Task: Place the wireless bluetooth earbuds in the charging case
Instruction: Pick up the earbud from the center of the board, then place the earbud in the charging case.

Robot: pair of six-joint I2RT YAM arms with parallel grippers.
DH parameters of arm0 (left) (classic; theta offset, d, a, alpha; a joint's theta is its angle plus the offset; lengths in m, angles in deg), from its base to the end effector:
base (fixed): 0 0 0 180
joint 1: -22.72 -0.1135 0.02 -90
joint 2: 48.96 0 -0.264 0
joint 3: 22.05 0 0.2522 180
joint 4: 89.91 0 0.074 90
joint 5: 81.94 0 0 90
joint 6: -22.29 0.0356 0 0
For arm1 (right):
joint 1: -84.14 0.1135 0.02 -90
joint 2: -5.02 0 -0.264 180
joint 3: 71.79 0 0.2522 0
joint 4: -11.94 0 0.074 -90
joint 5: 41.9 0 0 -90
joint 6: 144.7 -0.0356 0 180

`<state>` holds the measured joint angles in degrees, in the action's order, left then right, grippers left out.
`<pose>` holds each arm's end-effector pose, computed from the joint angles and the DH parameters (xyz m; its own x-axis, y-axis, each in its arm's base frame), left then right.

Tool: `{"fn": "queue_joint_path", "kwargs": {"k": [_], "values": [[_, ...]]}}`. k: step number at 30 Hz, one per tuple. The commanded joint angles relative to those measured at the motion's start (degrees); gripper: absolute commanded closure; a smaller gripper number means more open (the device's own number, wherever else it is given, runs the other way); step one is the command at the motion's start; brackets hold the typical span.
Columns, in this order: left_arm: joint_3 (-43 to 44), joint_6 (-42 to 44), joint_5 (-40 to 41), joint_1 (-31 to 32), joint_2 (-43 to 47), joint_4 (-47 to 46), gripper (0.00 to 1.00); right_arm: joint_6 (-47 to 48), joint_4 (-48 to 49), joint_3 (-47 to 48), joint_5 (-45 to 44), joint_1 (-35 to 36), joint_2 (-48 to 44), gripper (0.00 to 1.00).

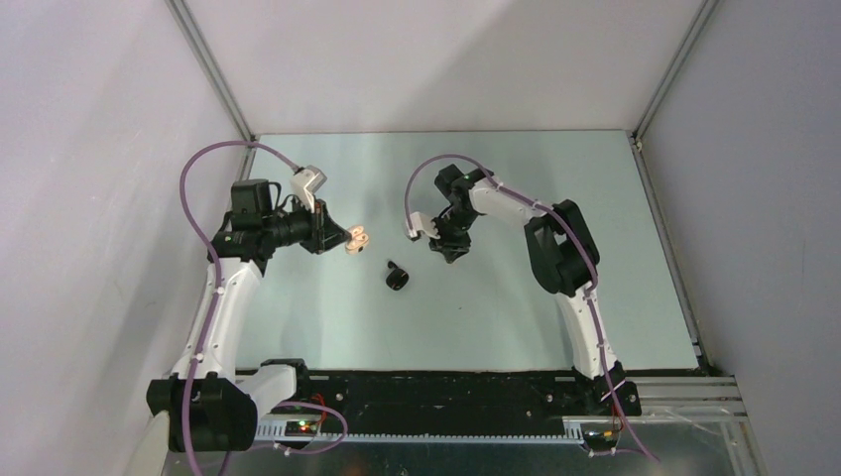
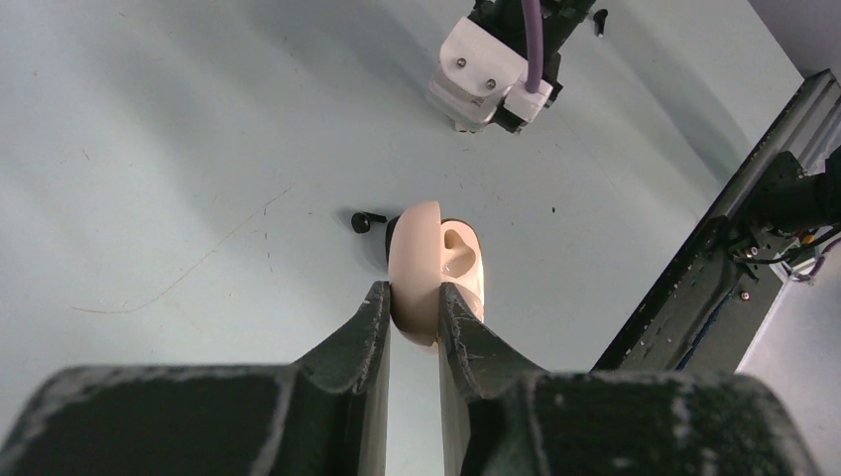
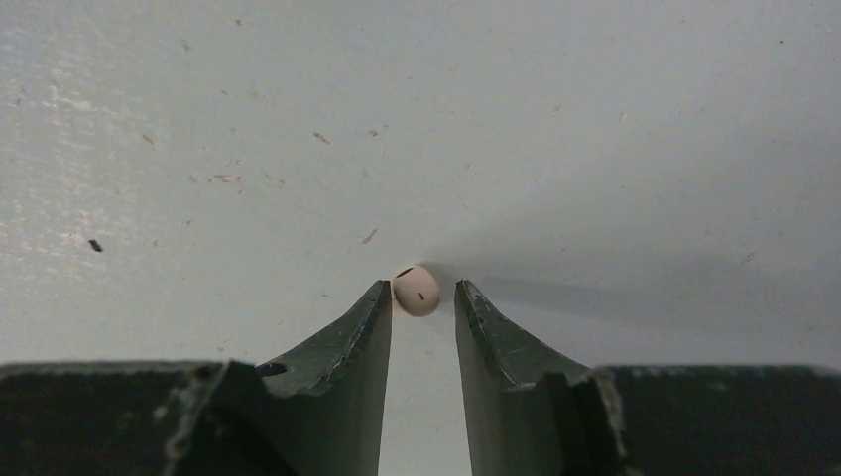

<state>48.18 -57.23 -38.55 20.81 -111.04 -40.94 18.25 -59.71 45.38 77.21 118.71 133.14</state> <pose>0.2213 -0.0185 0.3182 -0.5466 0.1068 -0.8305 0.6368 0.6971 -0.3295 0.3559 0.2663 0.1691 0.2839 -0.8188 -0.4990 -0.9412 -0.3374 0.0183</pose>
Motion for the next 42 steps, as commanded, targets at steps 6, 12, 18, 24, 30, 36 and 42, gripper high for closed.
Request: {"fn": "queue_joint_path", "kwargs": {"k": [6,12,18,24,30,36,42], "values": [[-0.2,-0.1,0.1,-0.4,1.4,-1.3,1.00,-1.2,-0.6,4.0,-0.7,0.4,2.5,0.69],[-0.3,0.0,0.3,-0.4,1.1,-1.3,1.00,-1.5,-1.6,4.1,-1.1,0.4,3.0,0.78],[-0.4,0.2,-0.1,-0.4,0.9,-1.4,1.00,-3.4,-2.1,4.1,-0.8,0.6,1.6,0.91],[-0.4,1.1,-0.9,-0.3,-0.3,-2.3,1.00,-7.8,4.3,-0.2,-0.6,0.3,-8.8,1.00],[2.4,1.4,2.4,5.5,-2.9,-4.7,1.00,-11.5,23.3,-14.5,-1.0,0.1,-29.2,1.00],[7.7,-3.4,12.4,16.3,-6.7,-9.7,1.00,-16.6,43.9,-28.5,-3.5,1.5,-45.8,1.00],[11.9,-9.1,8.5,20.0,-9.8,-16.5,1.00,-15.9,56.0,-36.7,-4.3,3.4,-54.7,1.00]]}}
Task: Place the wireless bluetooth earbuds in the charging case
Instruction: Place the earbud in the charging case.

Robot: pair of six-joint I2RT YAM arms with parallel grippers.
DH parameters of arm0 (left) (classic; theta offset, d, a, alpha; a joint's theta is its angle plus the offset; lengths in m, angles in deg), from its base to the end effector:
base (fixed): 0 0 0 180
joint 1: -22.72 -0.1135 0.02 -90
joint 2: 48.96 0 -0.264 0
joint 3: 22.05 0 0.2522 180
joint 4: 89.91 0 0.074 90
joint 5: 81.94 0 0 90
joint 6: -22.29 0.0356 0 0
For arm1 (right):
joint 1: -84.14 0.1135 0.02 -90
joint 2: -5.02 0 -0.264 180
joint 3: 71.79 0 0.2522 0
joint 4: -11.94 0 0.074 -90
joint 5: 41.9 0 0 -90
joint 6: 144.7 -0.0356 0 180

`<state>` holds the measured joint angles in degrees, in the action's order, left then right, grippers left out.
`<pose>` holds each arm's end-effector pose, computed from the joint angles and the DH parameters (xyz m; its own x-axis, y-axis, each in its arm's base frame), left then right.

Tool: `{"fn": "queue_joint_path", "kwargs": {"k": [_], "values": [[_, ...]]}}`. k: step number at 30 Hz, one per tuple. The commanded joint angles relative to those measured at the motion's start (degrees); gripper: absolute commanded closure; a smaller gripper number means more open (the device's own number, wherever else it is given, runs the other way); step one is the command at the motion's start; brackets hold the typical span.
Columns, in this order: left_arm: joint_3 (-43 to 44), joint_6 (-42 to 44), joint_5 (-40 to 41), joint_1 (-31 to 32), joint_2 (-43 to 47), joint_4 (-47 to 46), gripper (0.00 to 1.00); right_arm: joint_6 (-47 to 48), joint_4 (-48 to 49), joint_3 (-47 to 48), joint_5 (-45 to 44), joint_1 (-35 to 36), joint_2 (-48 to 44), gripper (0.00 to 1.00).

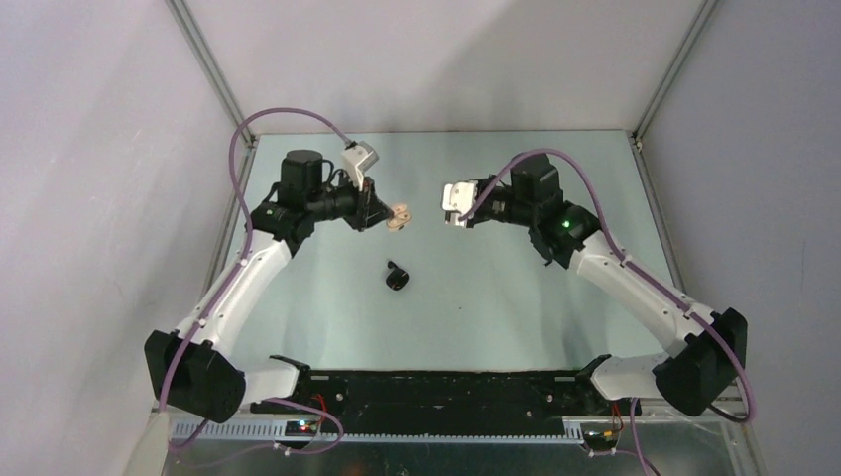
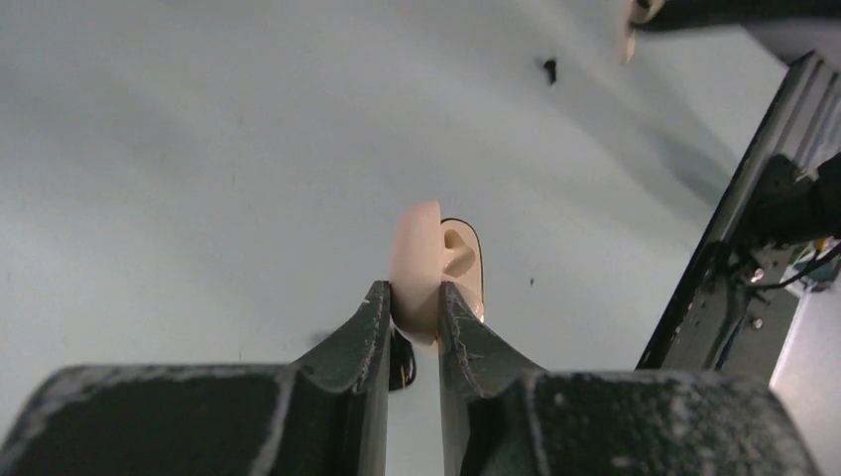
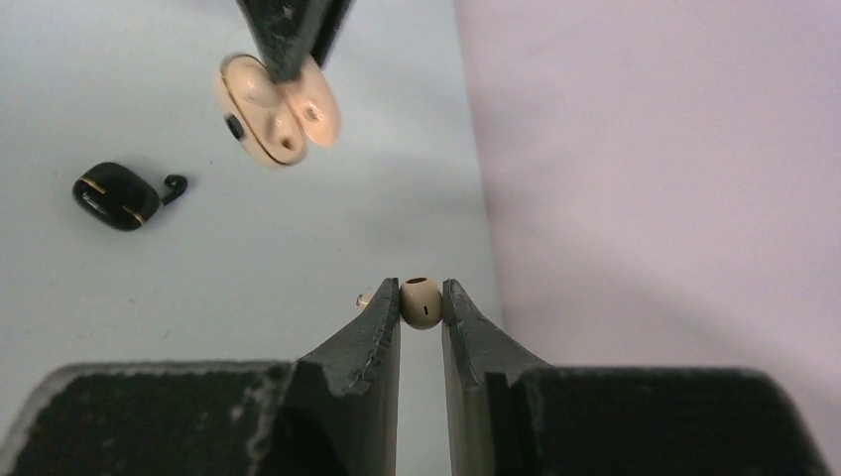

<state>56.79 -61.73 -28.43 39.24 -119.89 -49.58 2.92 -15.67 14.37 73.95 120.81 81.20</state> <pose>0.2530 -0.0971 0.3427 -0.4372 0.2170 -0.8728 0.7596 0.6087 -0.2291 0.2365 0.1954 0.3814 0.6053 -0.4969 -0.6219 -0.6715 0.1009 -0.7341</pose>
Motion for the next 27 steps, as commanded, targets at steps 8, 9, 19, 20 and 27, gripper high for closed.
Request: {"fn": "queue_joint_path", "kwargs": {"k": [8,9,19,20,27], "values": [[0.5,-5.3,-9.0,3.0,-0.4,-15.8,1.00,4.2,28.3,-15.3,-3.4,5.1,-7.5,1.00],[-0.3,-5.2,-9.7,3.1,-0.2,-16.3,1.00,3.5,28.9,-15.3,-3.4,5.4,-7.5,1.00],[-2.8,-9.5,-10.4,3.8,0.2,-20.4,1.00,2.0,32.6,-15.3,-3.2,7.8,-6.3,1.00],[-2.6,-9.6,-10.8,3.8,0.3,-20.4,1.00,2.1,32.5,-15.3,-3.1,7.9,-6.2,1.00],[-2.3,-11.4,-12.5,3.8,0.3,-21.0,1.00,4.5,31.3,-15.3,-2.3,8.0,-5.0,1.00]]}}
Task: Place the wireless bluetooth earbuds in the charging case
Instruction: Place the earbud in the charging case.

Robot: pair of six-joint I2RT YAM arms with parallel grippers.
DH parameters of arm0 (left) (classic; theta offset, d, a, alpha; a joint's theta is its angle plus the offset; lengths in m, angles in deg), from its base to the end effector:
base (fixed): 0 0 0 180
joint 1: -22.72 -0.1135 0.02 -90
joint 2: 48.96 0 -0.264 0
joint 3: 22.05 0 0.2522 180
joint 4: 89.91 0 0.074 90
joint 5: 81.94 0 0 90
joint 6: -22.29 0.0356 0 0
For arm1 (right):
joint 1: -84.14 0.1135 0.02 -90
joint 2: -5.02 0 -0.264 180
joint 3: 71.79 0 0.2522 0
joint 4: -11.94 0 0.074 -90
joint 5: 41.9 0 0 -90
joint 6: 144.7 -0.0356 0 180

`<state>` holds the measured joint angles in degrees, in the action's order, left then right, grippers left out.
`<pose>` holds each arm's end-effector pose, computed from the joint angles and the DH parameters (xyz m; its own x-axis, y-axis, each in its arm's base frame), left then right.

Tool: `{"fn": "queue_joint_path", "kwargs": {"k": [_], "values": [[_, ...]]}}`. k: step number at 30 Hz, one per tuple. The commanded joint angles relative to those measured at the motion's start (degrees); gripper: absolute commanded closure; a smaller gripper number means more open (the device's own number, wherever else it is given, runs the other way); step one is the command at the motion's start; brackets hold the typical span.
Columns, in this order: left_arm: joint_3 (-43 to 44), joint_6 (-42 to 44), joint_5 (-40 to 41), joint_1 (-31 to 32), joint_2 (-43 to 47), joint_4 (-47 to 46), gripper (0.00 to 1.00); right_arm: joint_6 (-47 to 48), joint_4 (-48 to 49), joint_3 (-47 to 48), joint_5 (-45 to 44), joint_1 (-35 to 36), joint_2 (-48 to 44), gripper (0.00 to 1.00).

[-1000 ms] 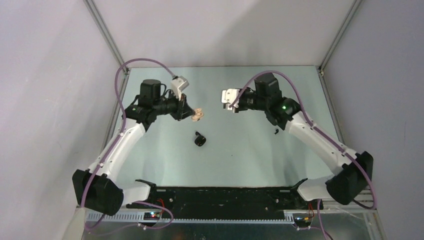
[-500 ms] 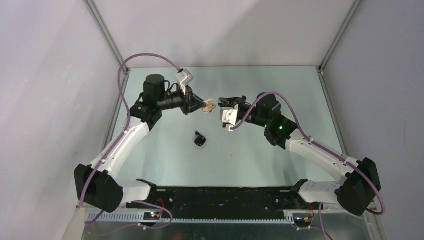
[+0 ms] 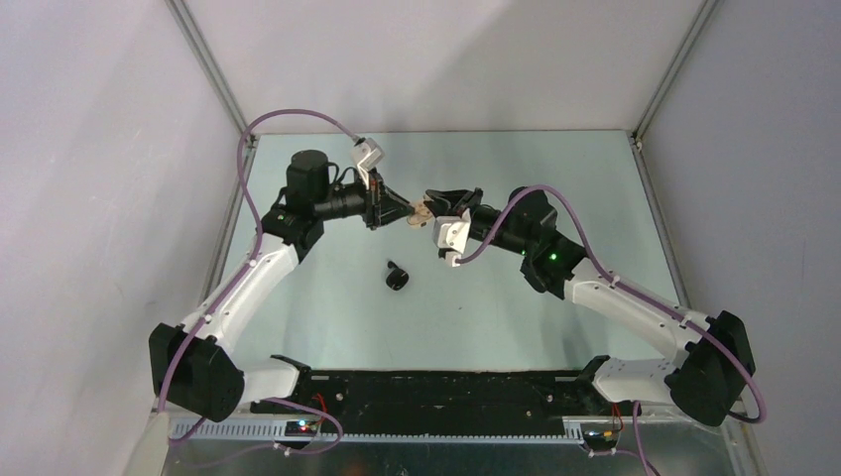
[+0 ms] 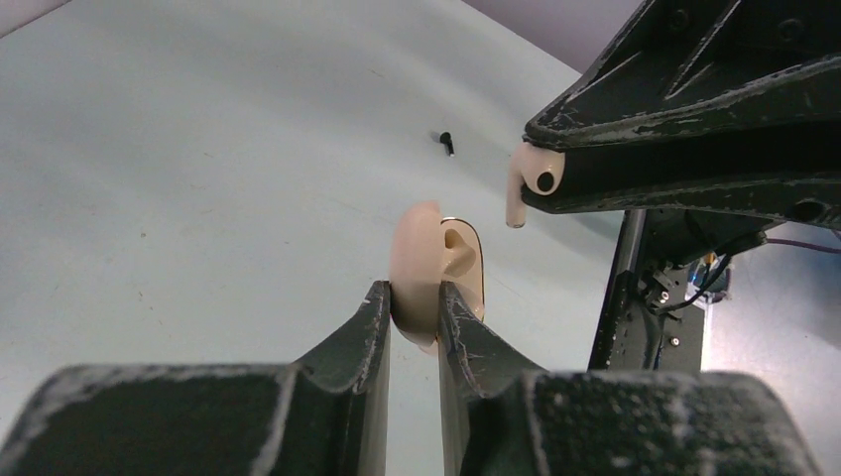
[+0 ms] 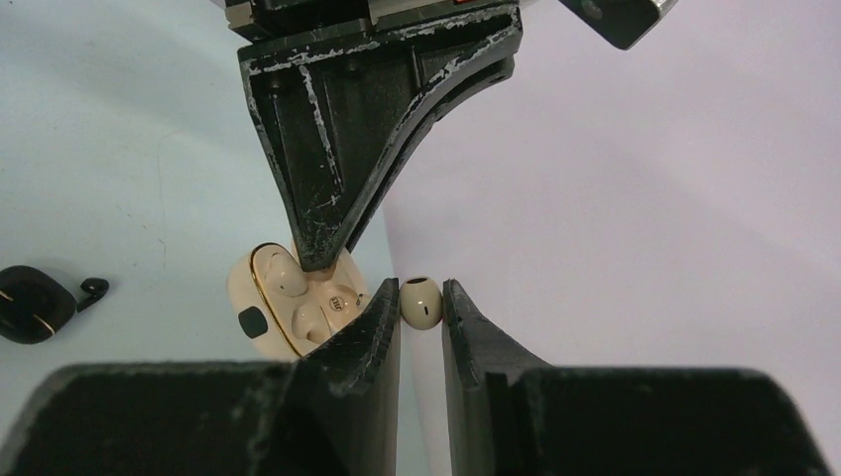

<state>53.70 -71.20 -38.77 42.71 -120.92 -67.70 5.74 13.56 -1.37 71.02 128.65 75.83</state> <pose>0.2573 -0.1212 0.3501 -0.3502 0.0831 -0.9330 0.8644 0.4122 -0.2878 0.1986 0.2147 0.3634 0.8107 -0.3265 -0.4859 -0.4422 0.2025 -0.8738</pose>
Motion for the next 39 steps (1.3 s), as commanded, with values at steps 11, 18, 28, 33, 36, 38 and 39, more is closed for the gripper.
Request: {"fn": "queue_joint_path", "kwargs": {"k": [11,18,28,33,36,38,39], "values": [[1.0,-3.6,-2.3,0.2,1.4,-3.0,1.00,10.4,-2.0,0.4,-1.0,0.6,1.0,1.00],[1.0,-4.0,-1.8,0.2,1.4,-3.0,1.00,14.0,-3.7,0.4,-0.8,0.6,1.2,1.00],[1.3,-4.8,-1.7,0.0,1.4,-3.0,1.00,17.0,-5.3,0.4,-0.1,0.3,1.5,1.00],[1.4,-5.2,-1.4,-0.1,1.4,-3.0,1.00,18.3,-6.7,0.5,0.8,0.1,1.5,1.00],[1.4,-5.4,-1.5,-0.2,1.3,-3.2,1.00,19.3,-7.5,0.5,1.0,-0.1,1.4,1.00],[1.5,-5.6,-1.4,-0.2,1.1,-3.4,1.00,19.9,-8.0,0.4,1.1,-0.2,1.4,1.00],[1.7,-5.8,-1.4,-0.2,1.0,-3.5,1.00,20.1,-8.1,0.5,1.2,-0.3,1.4,1.00]]}}
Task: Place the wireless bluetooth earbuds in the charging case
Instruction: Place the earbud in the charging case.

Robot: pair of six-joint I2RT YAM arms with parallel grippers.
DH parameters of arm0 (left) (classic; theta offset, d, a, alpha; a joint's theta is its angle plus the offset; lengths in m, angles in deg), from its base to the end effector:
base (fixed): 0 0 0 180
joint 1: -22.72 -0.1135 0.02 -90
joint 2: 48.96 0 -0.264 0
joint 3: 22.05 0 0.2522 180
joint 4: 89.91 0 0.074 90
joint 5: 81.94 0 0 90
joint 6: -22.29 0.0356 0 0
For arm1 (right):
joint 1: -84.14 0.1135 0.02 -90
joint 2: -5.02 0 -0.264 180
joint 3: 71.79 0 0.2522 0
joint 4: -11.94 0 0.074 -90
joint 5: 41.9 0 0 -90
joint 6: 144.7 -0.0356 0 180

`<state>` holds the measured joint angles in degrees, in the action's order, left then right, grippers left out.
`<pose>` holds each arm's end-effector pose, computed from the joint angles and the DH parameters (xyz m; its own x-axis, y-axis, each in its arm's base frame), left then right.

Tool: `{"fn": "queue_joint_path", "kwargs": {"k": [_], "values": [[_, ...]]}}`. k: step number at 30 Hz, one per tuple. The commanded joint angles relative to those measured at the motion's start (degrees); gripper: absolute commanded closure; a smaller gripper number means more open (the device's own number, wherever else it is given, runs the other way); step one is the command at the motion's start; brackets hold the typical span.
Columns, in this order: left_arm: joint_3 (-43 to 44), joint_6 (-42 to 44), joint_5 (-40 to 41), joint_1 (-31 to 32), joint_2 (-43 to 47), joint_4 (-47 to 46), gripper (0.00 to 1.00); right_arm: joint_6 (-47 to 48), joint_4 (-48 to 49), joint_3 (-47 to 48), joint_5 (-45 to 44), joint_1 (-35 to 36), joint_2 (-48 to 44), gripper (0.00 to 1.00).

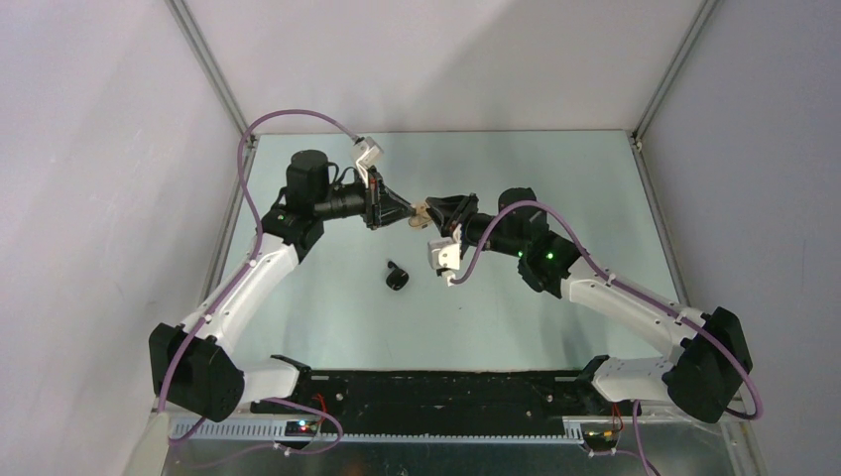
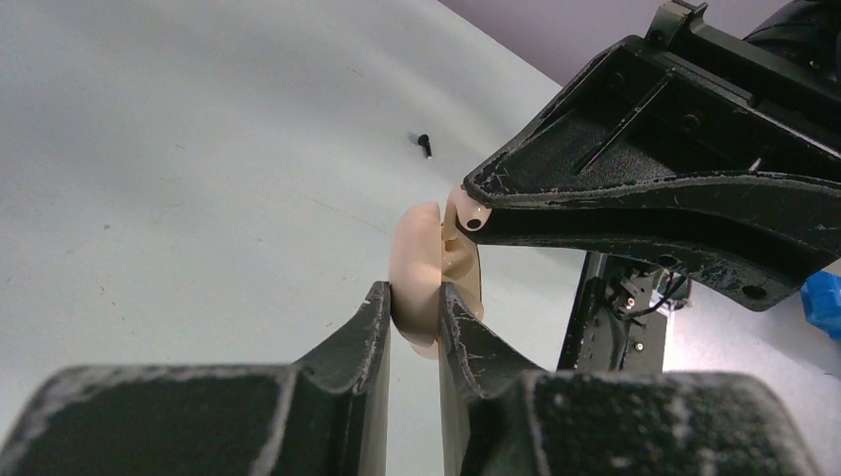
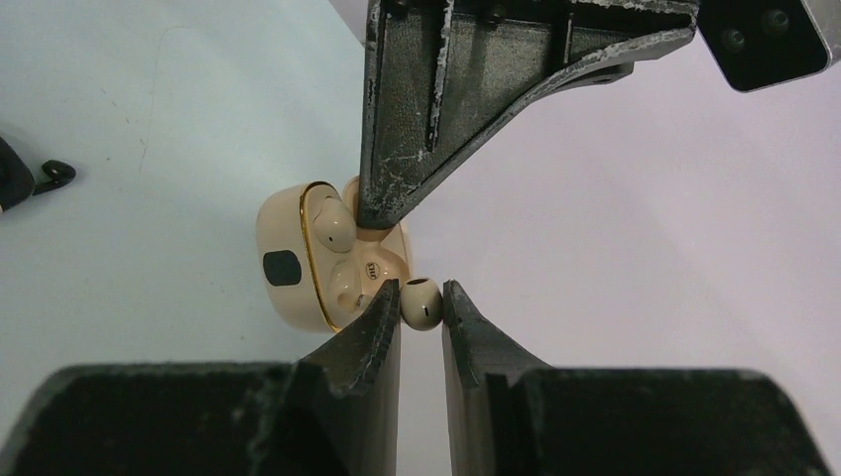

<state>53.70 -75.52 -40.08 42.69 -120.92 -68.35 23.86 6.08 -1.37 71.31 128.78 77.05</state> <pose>0.2569 -0.1216 0.3514 -0.4057 0.0510 -0.9126 0.8472 0.3956 -0.3546 0.2011 0.2183 0.3437 0.8871 -0.3900 -0.2469 -0.2739 -0.0143 -0.9617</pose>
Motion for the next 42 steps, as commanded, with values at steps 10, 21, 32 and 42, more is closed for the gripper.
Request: {"fn": "queue_joint_path", "kwargs": {"k": [10,21,32,42], "values": [[2.5,-3.4,-0.1,-0.4,-0.3,-3.9,1.00,3.0,-1.4,0.5,1.6,-1.0,0.1,1.00],[2.1,-7.1,-0.9,-0.9,-1.4,-6.4,1.00,4.7,-4.3,1.1,2.6,-1.3,0.4,1.00],[1.7,-7.6,-1.1,-0.9,-1.2,-7.5,1.00,4.0,-5.4,1.4,2.4,-1.2,0.8,0.93],[1.4,-8.6,-0.7,-1.0,-1.2,-9.0,1.00,5.4,-6.3,1.5,1.3,-0.6,0.8,1.00]]}}
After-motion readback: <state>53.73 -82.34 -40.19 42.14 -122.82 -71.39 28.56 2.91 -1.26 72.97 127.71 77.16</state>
